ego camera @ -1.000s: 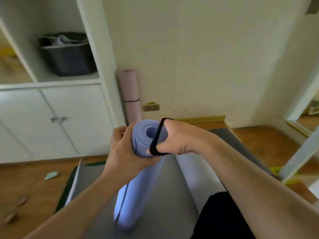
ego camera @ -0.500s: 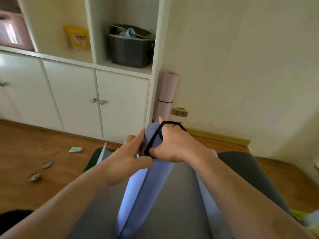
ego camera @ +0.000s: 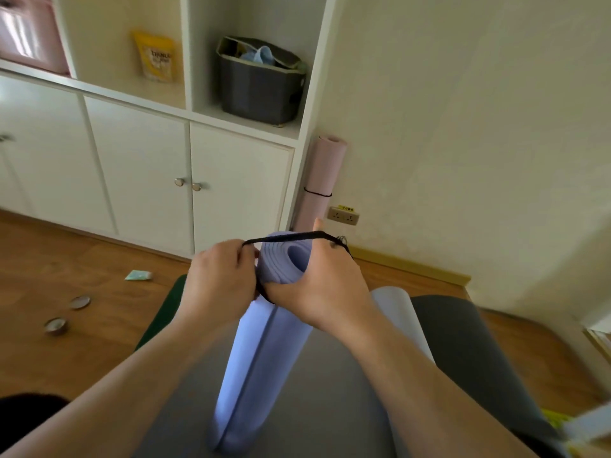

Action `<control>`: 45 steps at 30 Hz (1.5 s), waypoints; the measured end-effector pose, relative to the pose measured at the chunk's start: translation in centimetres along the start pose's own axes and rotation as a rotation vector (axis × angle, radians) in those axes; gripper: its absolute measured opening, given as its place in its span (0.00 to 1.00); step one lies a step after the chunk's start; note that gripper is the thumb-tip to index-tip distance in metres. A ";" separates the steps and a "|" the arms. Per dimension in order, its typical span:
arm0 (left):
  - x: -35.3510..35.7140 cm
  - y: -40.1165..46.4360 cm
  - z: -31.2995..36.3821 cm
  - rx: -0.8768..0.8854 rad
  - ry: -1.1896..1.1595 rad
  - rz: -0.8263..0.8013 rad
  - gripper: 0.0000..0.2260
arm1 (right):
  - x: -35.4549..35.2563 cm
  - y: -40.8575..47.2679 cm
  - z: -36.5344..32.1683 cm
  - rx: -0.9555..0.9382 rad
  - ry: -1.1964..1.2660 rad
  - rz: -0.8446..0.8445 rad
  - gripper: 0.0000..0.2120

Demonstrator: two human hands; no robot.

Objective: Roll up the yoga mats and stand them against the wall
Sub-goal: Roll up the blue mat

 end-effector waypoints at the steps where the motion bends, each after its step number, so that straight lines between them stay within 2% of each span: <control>1: 0.0 0.3 -0.3 -0.051 -0.054 -0.024 0.17 | 0.1 -0.2 -0.1 0.014 0.007 0.009 0.46; 2: -0.1 0.7 -0.5 -0.095 -0.089 -0.042 0.17 | 0.3 -0.2 0.1 0.040 0.028 -0.013 0.46; 5: -0.5 1.9 -1.5 -0.208 -0.198 -0.093 0.19 | 0.4 0.0 1.3 0.182 0.302 -0.088 0.25; 6: -0.6 2.3 -1.9 -0.239 -0.250 -0.130 0.19 | 0.3 0.1 1.9 0.217 0.398 -0.091 0.21; 7: -0.6 2.7 -2.2 -0.258 -0.294 -0.163 0.19 | 0.2 0.4 2.4 0.238 0.440 -0.091 0.21; 10: -0.1 3.4 -2.6 -0.301 -0.354 -0.249 0.22 | 0.1 1.6 3.4 0.230 0.386 -0.153 0.32; 13: 0.3 3.7 -2.5 -0.349 -0.384 -0.357 0.20 | -0.5 3.2 4.1 0.286 0.329 -0.200 0.29; 15: 0.4 3.7 -2.5 -0.378 -0.412 -0.416 0.20 | -0.3 4.2 5.0 0.428 0.407 -0.216 0.31; 17: 0.3 3.8 -2.6 -0.393 -0.406 -0.452 0.19 | 0.4 4.7 5.9 0.507 0.495 -0.273 0.26; 20: 0.2 4.1 -3.8 -0.392 -0.274 -0.466 0.17 | 2.7 3.5 6.8 0.584 0.755 -0.300 0.12; 21: 0.4 4.3 -4.4 -0.391 -0.194 -0.495 0.17 | 3.6 2.8 7.2 0.591 0.797 -0.275 0.11; 23: 0.9 4.2 -5.6 -0.392 0.007 -0.606 0.16 | 5.2 1.7 8.1 0.584 0.772 -0.239 0.17; 25: 1.7 4.1 -7.0 -0.390 0.118 -0.634 0.11 | 6.7 0.7 8.7 0.573 0.729 -0.265 0.18; 28: 2.9 3.5 -8.7 -0.312 0.286 -0.588 0.06 | 8.1 -0.4 9.0 0.614 0.664 -0.304 0.12; 32: 4.3 2.6 -10.9 -0.228 0.391 -0.495 0.09 | 9.3 -1.1 9.4 0.615 0.565 -0.333 0.10; 34: 4.5 2.5 -11.6 -0.318 0.344 -0.496 0.08 | 9.3 -1.5 9.4 0.599 0.585 -0.287 0.12; 36: 4.8 2.5 -12.1 -0.409 0.227 -0.495 0.06 | 9.4 -2.2 9.5 0.548 0.661 -0.159 0.14; 39: 5.3 2.0 -12.5 -0.548 -0.123 -0.455 0.14 | 10.0 -3.4 10.0 0.606 0.680 0.022 0.10; 40: 5.5 1.6 -12.4 -0.582 -0.196 -0.467 0.15 | 10.4 -3.6 10.1 0.677 0.684 0.015 0.10; 43: 6.0 0.5 -12.3 -0.635 -0.333 -0.528 0.16 | 10.9 -4.2 9.7 0.874 0.781 -0.153 0.15; 45: 6.1 0.1 -12.1 -0.648 -0.386 -0.547 0.15 | 10.6 -4.3 9.6 0.886 0.861 -0.157 0.16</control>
Point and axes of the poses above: each hand's wrist, its own y-axis towards the middle knuckle, its own x-axis out of the palm, z = x × y, the point moved 1 cm from there along y, towards the middle knuckle, and after that the axes turned 8 degrees about -x, right-handed, at the moved point
